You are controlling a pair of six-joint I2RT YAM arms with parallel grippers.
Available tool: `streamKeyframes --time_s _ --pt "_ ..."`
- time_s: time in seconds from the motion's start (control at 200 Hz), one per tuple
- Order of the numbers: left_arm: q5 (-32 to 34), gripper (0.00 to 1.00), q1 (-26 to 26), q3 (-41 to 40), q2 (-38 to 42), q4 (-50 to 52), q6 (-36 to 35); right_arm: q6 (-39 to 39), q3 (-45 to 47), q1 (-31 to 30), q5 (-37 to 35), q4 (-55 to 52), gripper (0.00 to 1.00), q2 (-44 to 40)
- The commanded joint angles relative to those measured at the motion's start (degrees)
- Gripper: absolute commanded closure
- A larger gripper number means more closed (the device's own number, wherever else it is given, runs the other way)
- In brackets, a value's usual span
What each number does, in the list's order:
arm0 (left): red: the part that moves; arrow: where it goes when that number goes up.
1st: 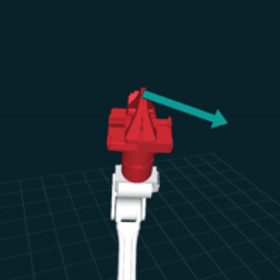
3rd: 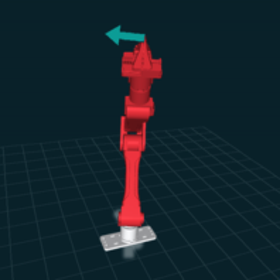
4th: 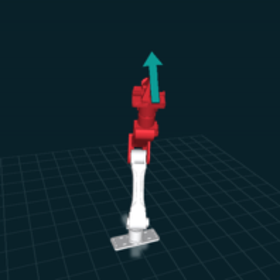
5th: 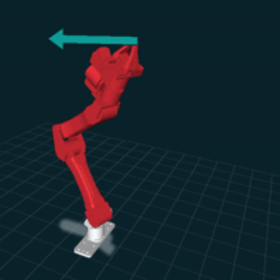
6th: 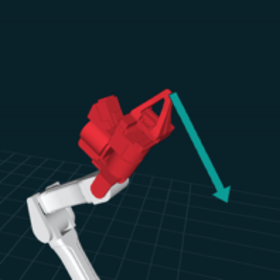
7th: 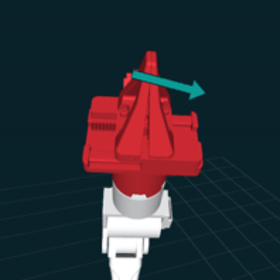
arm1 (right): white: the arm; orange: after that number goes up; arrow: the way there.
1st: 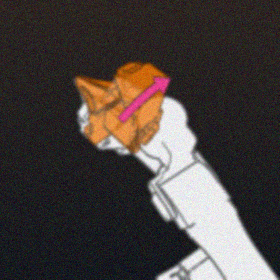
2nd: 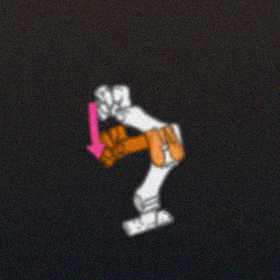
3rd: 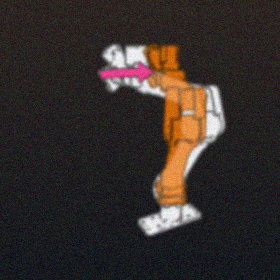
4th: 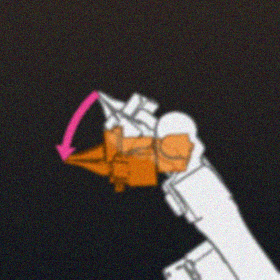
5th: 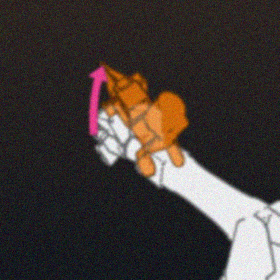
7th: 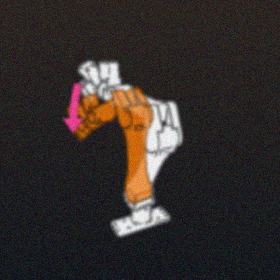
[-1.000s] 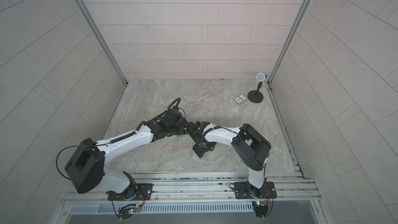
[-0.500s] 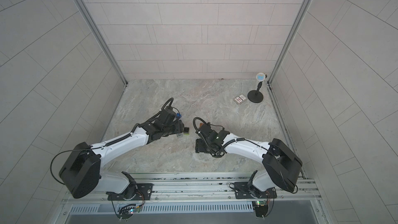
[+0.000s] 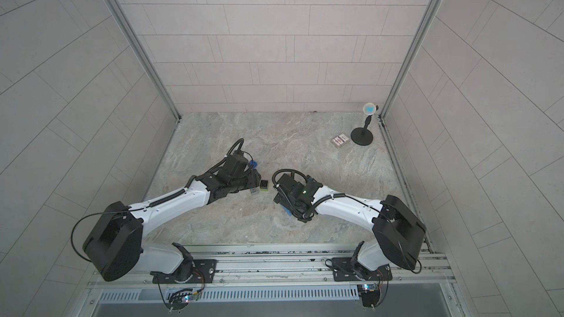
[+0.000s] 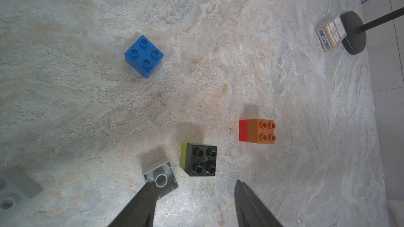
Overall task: Assemble the letter h with lego
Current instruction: Pick up the lego brick from the center of the board.
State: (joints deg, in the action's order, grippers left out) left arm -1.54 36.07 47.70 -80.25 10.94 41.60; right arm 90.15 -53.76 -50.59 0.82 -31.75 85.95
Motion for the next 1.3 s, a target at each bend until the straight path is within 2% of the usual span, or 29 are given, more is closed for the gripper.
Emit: streamKeyframes --time_s 0.0,0.16,0.34,0.676,0.796,0.881,0.941,1.061,1.181,1.231,1.296 --pt "0.1 0.36 -0.2 -0.5 1.5 -0.5 0.4 6.7 -1.9 0.4 0.2 -3.1 0.0 5.2" --pt "0.3 0.36 -0.2 -0.8 2.4 -0.2 0.4 5.4 -7.3 1.2 0.4 -5.9 0.0 12.5" --pt "0.2 0.36 -0.3 -0.9 2.9 -0.3 0.3 5.0 -8.9 1.9 -1.2 -7.1 0.01 15.1" --pt "0.3 0.36 -0.3 -1.0 2.9 -0.5 0.5 2.5 -8.1 2.7 -0.4 -5.4 0.15 19.1" --pt "1.0 0.36 -0.3 -1.3 3.0 -0.6 0.7 0.6 -8.2 2.7 -0.6 -5.7 0.24 19.8" --pt "1.0 0.36 -0.3 -1.5 3.1 -1.0 0.9 -1.9 -8.4 2.8 -0.7 -5.1 0.34 20.8" --pt "1.2 0.36 -0.3 -1.6 3.2 -1.0 0.9 -3.6 -9.1 2.8 -0.6 -5.6 0.36 21.8" --pt "1.8 0.36 -0.5 -2.0 3.5 -1.3 1.1 -9.9 -8.9 3.5 0.7 -3.4 0.57 23.8" --pt "1.6 0.36 -0.8 -2.7 3.6 -2.5 1.7 -19.3 -10.1 3.8 0.3 -3.3 0.83 24.3" --pt "1.3 0.36 -1.1 -3.1 3.5 -2.9 2.1 -23.7 -10.7 3.8 -0.1 -3.5 0.89 23.4" --pt "0.9 0.36 -1.5 -3.2 3.2 -3.2 2.4 -28.8 -11.6 3.7 -0.6 -3.8 0.89 21.2"
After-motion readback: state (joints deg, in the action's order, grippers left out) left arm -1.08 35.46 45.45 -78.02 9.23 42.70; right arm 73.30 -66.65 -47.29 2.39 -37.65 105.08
